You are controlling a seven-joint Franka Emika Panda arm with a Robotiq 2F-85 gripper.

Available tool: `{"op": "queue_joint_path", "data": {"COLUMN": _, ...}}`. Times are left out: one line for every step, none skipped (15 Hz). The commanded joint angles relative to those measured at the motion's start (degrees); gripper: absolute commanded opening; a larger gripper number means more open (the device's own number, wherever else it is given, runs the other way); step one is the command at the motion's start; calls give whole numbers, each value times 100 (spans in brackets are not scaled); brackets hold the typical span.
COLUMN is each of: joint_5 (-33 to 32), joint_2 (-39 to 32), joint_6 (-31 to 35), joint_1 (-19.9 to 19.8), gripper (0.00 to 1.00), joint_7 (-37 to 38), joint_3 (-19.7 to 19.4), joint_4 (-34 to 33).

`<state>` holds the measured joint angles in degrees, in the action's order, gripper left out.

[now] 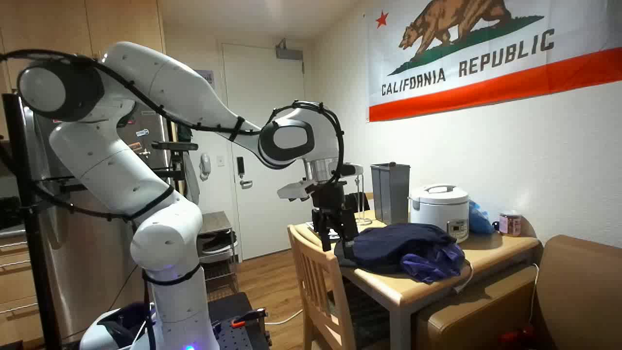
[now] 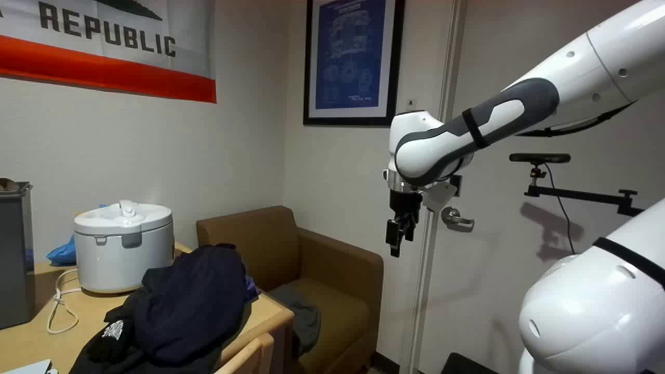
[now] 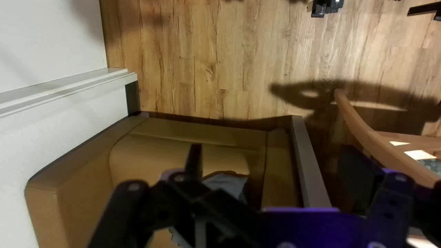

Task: Pick up the black cloth from the table and put it on the chair back.

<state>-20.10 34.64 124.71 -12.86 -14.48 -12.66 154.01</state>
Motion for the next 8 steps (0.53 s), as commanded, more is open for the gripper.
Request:
{"op": "queue_joint_path", "data": {"joint_5": 14, "joint_2": 1, "joint_6": -13, "joint_1": -12, "gripper": 100, "joint_7": -8, "joint_3": 17, "joint_4": -8}}
{"op": "queue_joint_path", "data": {"joint_5": 14, "joint_2": 1, "joint_6": -13, "joint_1": -12, "gripper": 100, "joint_7": -8, "joint_3": 17, "joint_4": -8}}
{"op": "queue_joint_path", "data": {"joint_5": 14, "joint_2": 1, "joint_6": -13, "joint_1": -12, "gripper": 100, "joint_7": -8, "joint_3": 17, "joint_4": -8}}
{"op": "queue_joint_path", "data": {"joint_5": 14, "joint_2": 1, "joint_6": -13, "joint_1": -12, "gripper": 100, "joint_7": -8, "joint_3": 17, "joint_4": -8}}
{"op": "queue_joint_path", "data": {"joint_5": 14, "joint_2": 1, "joint_6": -13, "joint_1": -12, "gripper": 100, "joint_7": -8, "joint_3": 17, "joint_4": -8}}
{"op": "queue_joint_path", "data": {"joint_5": 14, "joint_2": 1, "joint_6": -13, "joint_1": -12, "gripper": 100, "joint_7": -8, "joint_3": 17, "joint_4": -8}}
{"op": "queue_joint_path", "data": {"joint_5": 52, "joint_2": -47, "joint_6": -31, "joint_1": 47, "gripper": 100, "joint_7": 19, "joint_3": 70, "joint_4": -95}}
{"op": "queue_joint_path", "data": {"joint_5": 36, "joint_2": -70, "joint_6": -28, "joint_1": 127, "gripper": 100, "joint_7": 54, "joint_3": 190, "joint_4": -201}}
